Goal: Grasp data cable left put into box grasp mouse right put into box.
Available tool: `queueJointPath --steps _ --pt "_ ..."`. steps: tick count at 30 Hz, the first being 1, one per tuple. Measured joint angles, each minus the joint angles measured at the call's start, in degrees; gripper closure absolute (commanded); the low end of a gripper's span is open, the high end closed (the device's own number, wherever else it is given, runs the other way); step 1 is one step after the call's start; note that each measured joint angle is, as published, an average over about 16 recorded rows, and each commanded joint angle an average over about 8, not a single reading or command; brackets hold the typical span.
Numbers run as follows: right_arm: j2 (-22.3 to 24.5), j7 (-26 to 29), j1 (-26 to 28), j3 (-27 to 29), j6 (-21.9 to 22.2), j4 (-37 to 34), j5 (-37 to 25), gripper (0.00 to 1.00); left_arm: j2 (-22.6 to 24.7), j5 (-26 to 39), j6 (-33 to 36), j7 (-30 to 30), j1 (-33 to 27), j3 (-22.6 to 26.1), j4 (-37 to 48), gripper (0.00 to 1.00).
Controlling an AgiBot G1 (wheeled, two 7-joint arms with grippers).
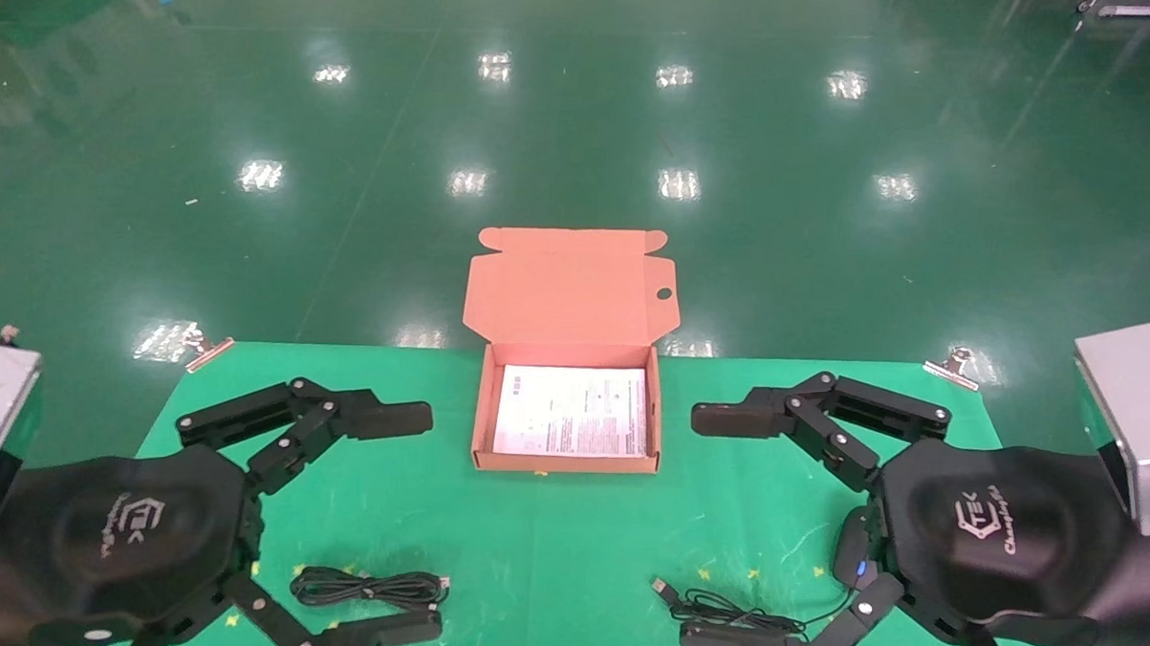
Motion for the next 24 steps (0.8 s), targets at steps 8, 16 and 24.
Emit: queueJointPath --steps 8,16,24 --pt "0.00 0.00 0.00 0.00 0.00 0.00 0.00 0.00 0.00 0.00 0.00 0.00 0.00 0.00 0.00 0.00" --pt "0.00 0.00 0.00 0.00 0.00 0.00 0.00 0.00 0.06 0.06 -0.09 0.05 -0.04 0.04 0.06 0.00" --pt "-0.01 -0.49 0.52 -0.10 0.01 0.34 -0.75 0.00 -0.20 0.73 0.33 0.09 -0.38 0.32 -0.04 0.00"
